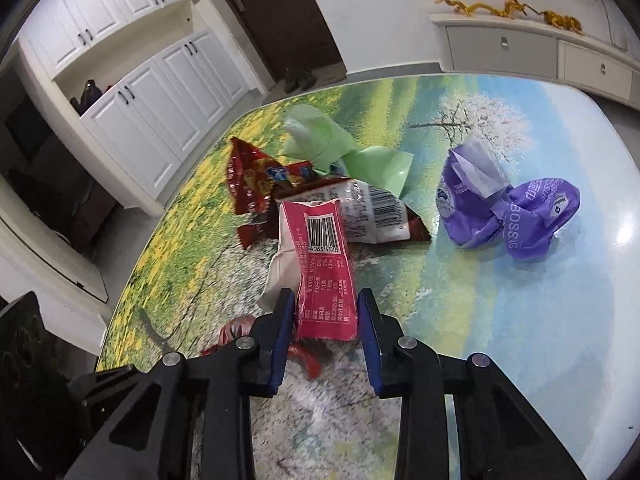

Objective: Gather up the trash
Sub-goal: 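Grasp the red-clear plastic bag with the left gripper while the right grasps the pink wrapper, then carry both items over the bin and open both grippers to drop them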

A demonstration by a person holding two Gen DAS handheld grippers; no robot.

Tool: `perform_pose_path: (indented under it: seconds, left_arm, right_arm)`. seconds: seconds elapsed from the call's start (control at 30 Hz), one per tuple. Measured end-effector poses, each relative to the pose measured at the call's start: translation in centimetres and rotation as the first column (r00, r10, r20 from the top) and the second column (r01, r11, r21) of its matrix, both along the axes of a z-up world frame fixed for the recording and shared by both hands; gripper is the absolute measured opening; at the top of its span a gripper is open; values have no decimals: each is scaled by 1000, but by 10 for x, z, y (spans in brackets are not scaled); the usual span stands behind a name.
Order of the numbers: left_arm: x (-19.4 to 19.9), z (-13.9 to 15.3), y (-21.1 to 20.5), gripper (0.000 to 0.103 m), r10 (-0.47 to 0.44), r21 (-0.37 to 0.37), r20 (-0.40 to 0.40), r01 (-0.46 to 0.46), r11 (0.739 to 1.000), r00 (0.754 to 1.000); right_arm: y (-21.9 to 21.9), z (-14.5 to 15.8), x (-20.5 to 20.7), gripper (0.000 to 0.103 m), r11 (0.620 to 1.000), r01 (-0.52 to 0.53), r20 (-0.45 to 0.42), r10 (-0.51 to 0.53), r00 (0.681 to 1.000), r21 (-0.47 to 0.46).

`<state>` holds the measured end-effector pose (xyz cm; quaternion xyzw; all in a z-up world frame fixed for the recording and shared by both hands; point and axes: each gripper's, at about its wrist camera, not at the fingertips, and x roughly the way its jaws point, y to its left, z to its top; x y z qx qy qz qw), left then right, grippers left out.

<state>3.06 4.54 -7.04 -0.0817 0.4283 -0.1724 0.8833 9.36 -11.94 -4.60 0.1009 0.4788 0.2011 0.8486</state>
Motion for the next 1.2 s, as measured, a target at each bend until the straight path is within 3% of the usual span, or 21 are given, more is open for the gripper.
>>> perform_pose_path:
  seconds: [0.37, 0.7, 1.03, 1.2]
  left_arm:
    - [-42, 37, 7, 10, 60, -7, 74, -60, 998, 995]
    - [-80, 75, -20, 10, 25, 3, 145, -26, 1000, 989]
    - [-100, 118, -98, 10, -123, 82, 210, 108, 991, 970]
    - [-95, 127, -175, 10, -275, 147, 211, 247, 958, 938]
  right_arm:
    - [-22, 45, -59, 31, 1000, 5, 105, -8, 994, 25]
    - [-85, 92, -130, 31, 992, 123, 217, -125, 968, 22]
    - [-182, 116, -194, 32, 951, 306, 304, -307, 902, 51]
    - [-249, 108, -217, 32, 894, 443, 306, -443, 843, 74]
